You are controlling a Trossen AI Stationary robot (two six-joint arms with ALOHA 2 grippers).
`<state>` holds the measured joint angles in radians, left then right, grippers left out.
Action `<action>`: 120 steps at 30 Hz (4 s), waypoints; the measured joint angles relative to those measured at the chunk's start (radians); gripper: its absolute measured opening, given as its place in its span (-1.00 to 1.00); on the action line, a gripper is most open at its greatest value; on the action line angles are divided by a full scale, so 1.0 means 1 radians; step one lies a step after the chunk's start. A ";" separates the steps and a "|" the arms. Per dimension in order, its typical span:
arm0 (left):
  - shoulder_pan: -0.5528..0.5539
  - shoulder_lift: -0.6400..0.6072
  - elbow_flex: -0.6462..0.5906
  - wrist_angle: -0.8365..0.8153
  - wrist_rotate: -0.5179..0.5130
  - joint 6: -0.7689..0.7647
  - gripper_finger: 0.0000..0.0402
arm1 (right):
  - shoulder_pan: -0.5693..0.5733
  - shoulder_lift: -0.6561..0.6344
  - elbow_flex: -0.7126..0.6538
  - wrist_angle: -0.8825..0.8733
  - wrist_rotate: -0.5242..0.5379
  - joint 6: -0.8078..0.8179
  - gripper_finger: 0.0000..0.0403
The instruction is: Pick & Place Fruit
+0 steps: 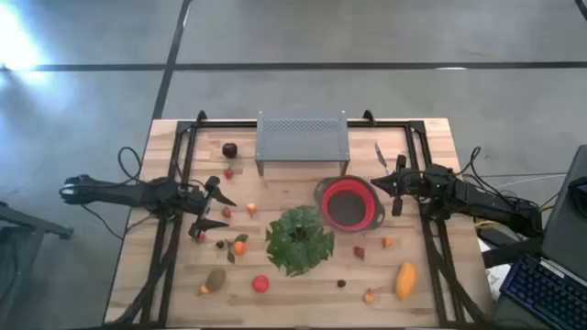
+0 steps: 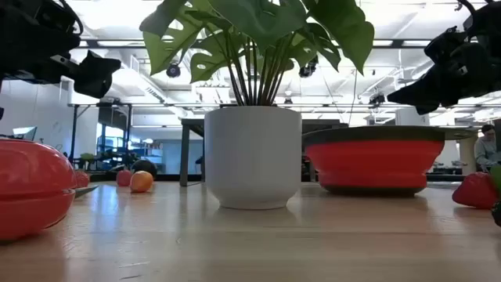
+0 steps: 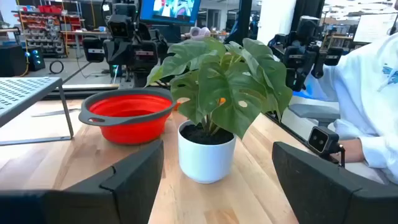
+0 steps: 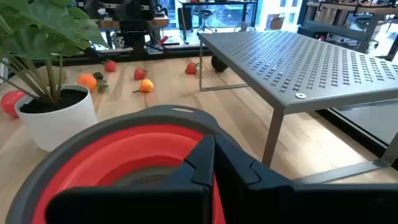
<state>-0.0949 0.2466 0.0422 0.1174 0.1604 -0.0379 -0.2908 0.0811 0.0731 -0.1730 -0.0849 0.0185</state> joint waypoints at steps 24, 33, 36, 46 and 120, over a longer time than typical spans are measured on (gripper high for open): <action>0.000 0.000 0.000 0.000 0.000 0.000 0.52 | 0.000 0.000 0.000 0.000 0.000 0.000 -0.96; 0.000 0.000 0.000 0.000 0.000 0.000 0.52 | 0.000 0.001 0.000 0.122 0.000 -0.104 -0.96; 0.000 0.000 0.000 0.000 0.000 0.000 0.52 | 0.001 0.001 -0.001 0.302 -0.043 -0.025 -0.96; 0.000 0.000 0.000 0.000 0.000 0.000 0.52 | 0.001 0.044 0.035 0.753 -0.245 0.019 -0.96; 0.000 0.000 0.000 0.000 0.000 0.000 0.52 | 0.003 0.967 0.626 -0.661 0.147 0.539 0.17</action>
<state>-0.0951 0.2466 0.0425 0.1173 0.1604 -0.0380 -0.2882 1.0478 0.6991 -0.8340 0.0626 0.5579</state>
